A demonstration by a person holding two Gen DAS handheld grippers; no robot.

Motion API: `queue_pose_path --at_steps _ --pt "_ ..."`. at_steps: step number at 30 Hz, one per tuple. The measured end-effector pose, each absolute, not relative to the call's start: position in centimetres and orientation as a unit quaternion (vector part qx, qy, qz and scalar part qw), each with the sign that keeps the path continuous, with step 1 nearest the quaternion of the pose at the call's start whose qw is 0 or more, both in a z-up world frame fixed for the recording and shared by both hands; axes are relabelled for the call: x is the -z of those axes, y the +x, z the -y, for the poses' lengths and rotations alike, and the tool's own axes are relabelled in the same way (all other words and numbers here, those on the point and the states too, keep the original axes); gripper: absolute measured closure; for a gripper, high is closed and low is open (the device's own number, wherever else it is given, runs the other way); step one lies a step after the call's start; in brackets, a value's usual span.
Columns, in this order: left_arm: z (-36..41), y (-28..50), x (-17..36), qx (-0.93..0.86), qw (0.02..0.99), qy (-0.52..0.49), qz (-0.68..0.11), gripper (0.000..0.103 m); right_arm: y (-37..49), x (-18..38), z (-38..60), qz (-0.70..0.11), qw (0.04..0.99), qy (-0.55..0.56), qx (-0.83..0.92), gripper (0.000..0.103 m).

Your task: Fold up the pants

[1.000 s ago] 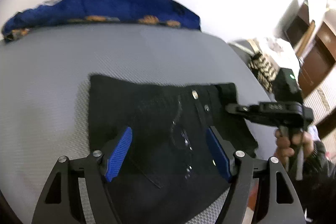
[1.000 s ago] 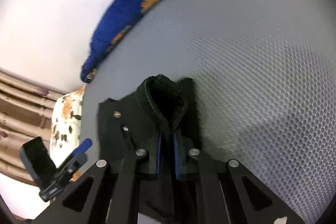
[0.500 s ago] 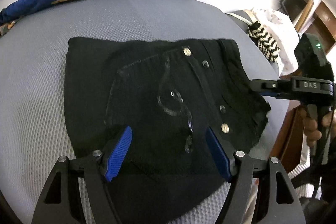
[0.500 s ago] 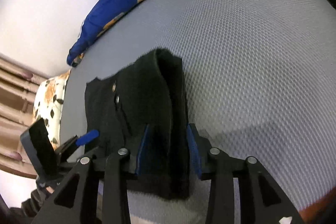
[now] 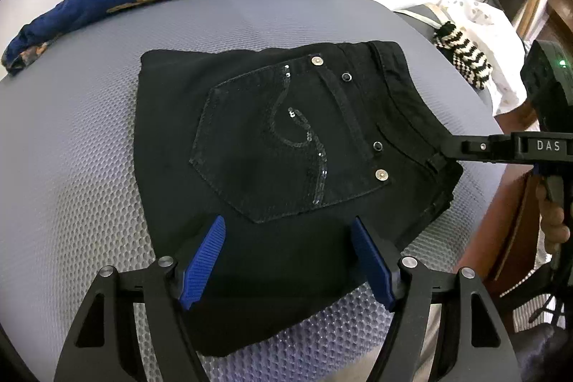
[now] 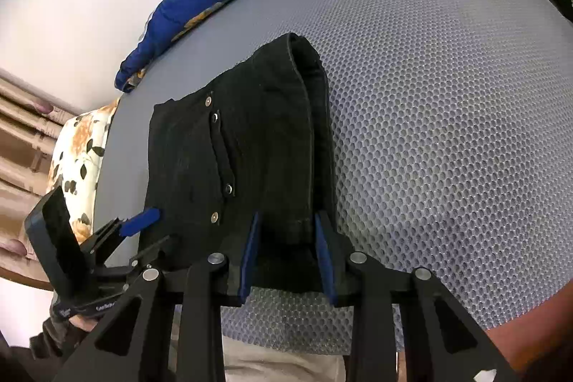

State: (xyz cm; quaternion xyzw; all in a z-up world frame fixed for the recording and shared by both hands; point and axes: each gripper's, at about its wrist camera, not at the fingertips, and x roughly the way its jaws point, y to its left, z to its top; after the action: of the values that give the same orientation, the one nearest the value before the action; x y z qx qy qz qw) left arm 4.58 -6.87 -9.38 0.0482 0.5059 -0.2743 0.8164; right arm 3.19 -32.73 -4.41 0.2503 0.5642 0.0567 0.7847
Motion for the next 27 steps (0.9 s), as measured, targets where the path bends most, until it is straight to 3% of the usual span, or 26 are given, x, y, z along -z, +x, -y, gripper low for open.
queue_pose_path --at_steps 14,17,22,27 --pt "6.9 3.7 9.5 0.253 0.824 0.066 -0.503 0.030 3.2 4.3 31.6 -0.569 0.789 0.227 -0.051 0.079" --pt "6.8 3.6 9.4 0.253 0.824 0.066 -0.502 0.030 2.8 3.4 31.3 -0.562 0.797 0.216 -0.051 0.087" --pt "5.8 3.5 9.0 0.246 0.829 0.058 -0.499 0.030 1.6 2.3 31.2 -0.566 0.796 0.210 -0.039 0.090" --pt "4.6 3.6 9.6 0.252 0.819 0.046 -0.513 0.030 1.0 4.8 31.5 -0.587 0.783 0.204 -0.022 0.090"
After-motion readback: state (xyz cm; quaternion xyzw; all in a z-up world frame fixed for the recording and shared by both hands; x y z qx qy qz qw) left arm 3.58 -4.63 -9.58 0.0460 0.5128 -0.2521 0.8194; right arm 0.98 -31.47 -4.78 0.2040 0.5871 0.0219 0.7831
